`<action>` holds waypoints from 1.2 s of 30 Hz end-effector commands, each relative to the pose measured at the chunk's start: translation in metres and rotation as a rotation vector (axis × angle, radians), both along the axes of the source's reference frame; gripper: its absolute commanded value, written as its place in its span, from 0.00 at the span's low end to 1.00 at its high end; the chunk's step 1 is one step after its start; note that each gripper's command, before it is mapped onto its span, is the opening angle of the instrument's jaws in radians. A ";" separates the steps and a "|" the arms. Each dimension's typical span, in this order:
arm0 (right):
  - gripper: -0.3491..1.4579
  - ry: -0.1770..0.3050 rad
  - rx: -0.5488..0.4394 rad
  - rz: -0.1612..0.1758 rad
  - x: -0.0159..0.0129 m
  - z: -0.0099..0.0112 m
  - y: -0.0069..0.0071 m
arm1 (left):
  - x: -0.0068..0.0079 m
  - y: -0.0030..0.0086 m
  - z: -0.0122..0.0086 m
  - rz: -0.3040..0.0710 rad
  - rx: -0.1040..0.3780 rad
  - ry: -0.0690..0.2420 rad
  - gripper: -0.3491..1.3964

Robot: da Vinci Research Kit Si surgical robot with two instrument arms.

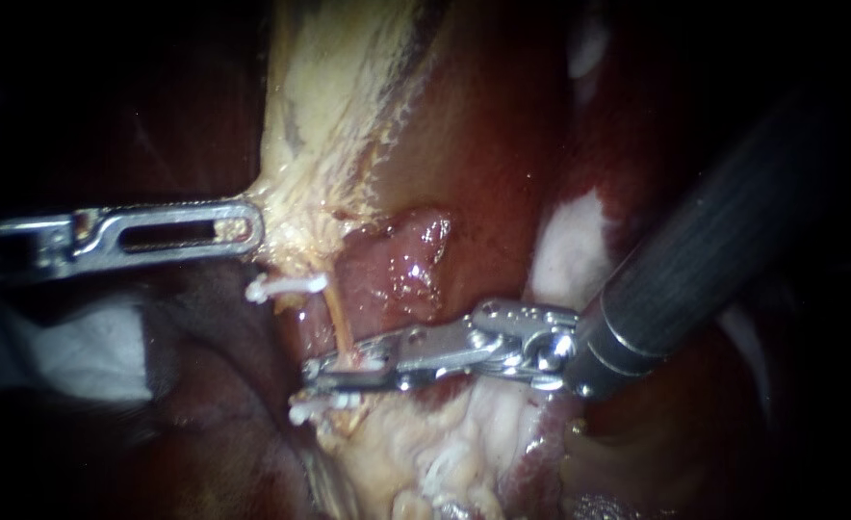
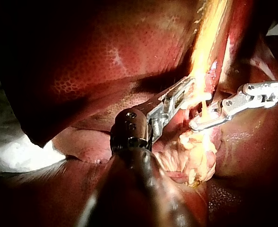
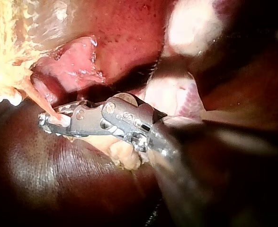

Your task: Going back first clip right tube

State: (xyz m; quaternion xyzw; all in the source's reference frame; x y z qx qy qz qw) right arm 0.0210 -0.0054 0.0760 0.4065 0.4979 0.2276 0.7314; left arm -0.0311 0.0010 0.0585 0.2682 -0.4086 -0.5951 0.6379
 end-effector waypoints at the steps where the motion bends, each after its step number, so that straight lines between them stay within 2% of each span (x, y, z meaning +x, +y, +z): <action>1: 0.00 0.000 0.000 -0.001 0.0000 0.0000 0.0000 | 0.0000 0.0000 0.0000 0.001 0.000 -0.001 0.00; 6: 0.00 0.001 0.000 -0.001 0.0001 -0.0002 -0.0001 | 0.0000 0.0000 -0.0001 0.001 0.000 -0.001 0.00; 8: 0.19 0.006 -0.010 -0.005 0.0003 -0.0002 0.0000 | 0.0000 0.0000 -0.0001 0.001 0.000 -0.001 0.00; 10: 0.39 0.020 -0.087 0.007 0.0007 -0.0002 0.0003 | 0.0000 0.0000 -0.0001 0.001 0.000 -0.001 0.00; 13: 0.48 0.035 -0.140 0.024 0.0011 -0.0001 0.0007 | 0.0001 -0.0001 -0.0001 0.001 0.000 -0.001 0.00; 18: 0.52 0.020 -0.248 0.068 0.0011 0.0005 0.0014 | 0.0001 -0.0001 -0.0003 0.000 0.001 0.000 0.00; 23: 0.52 0.019 -0.289 0.072 0.0004 0.0012 0.0022 | 0.0000 -0.0002 -0.0005 -0.001 0.001 0.000 0.00; 28: 0.52 0.021 -0.291 0.070 -0.0004 0.0010 0.0025 | 0.0000 -0.0002 -0.0005 -0.001 0.001 0.000 0.00; 31: 0.52 0.026 -0.300 0.067 -0.0017 0.0000 0.0024 | 0.0002 -0.0002 -0.0006 0.000 0.002 -0.001 0.00; 36: 0.52 0.041 -0.351 0.058 -0.0057 -0.0031 0.0030 | 0.0003 -0.0001 -0.0007 0.001 0.002 -0.001 0.00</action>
